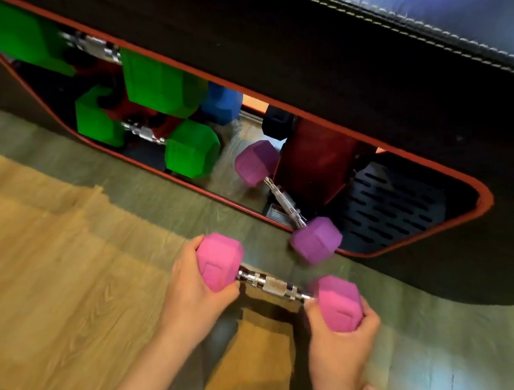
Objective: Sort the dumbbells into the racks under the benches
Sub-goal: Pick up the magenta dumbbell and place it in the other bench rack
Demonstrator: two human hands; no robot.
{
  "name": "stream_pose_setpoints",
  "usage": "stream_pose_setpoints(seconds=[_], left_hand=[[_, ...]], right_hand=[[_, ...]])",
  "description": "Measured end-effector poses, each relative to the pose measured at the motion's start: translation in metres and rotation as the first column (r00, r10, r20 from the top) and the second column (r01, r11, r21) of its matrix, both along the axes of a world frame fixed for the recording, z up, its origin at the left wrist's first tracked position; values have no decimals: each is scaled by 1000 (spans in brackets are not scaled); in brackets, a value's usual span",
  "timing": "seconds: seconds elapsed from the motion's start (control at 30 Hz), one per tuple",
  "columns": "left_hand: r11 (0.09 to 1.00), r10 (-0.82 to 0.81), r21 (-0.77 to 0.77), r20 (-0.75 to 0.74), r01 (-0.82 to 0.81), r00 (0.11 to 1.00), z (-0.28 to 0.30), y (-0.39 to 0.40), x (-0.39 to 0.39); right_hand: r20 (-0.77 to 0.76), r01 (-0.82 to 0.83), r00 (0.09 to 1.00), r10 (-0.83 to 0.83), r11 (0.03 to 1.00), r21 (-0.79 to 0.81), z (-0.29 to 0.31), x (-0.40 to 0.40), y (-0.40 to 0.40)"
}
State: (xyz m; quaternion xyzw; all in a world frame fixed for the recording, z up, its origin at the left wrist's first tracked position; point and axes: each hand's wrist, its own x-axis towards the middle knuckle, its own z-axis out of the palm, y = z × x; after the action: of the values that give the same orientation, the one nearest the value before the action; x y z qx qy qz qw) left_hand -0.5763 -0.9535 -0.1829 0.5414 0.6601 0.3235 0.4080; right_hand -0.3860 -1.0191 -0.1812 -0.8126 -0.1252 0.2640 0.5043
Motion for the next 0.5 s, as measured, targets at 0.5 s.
stream_pose_setpoints(seconds=[0.5], left_hand=[[925,-38,380,125,-13,991,81,131,47]], right_hand=[[332,-110,943,-20,923,368,91,37,100]])
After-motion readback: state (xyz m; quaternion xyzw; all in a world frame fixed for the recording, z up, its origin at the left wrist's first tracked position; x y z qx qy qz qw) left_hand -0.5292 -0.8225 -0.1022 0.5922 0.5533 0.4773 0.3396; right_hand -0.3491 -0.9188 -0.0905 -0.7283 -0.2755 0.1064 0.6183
